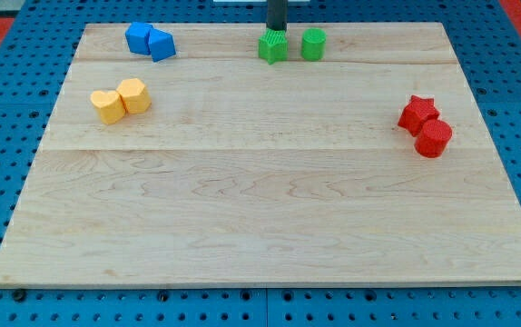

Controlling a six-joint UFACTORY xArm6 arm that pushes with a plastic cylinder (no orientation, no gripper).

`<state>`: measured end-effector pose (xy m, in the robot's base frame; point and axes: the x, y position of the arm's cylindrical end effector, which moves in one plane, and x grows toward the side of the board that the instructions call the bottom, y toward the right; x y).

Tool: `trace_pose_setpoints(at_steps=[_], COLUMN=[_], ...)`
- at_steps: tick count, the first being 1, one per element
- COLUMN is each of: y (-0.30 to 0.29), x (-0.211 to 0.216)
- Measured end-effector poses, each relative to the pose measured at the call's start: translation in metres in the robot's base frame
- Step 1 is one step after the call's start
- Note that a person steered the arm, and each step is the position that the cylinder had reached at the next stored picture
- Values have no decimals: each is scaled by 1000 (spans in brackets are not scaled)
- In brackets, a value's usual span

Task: Place your arm to the top left of the red star

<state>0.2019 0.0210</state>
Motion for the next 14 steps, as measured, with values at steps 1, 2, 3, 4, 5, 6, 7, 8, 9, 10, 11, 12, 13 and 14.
trace_pose_setpoints(at_steps=[1, 2, 3, 4, 5, 6, 7, 8, 9, 10, 11, 12, 13, 14], y=[17, 80, 145, 128, 142, 121, 129, 131, 131, 128, 130, 130, 130, 129], x=[-7, -8, 24, 71, 136, 162, 157, 157, 157, 143, 136, 133, 133, 133])
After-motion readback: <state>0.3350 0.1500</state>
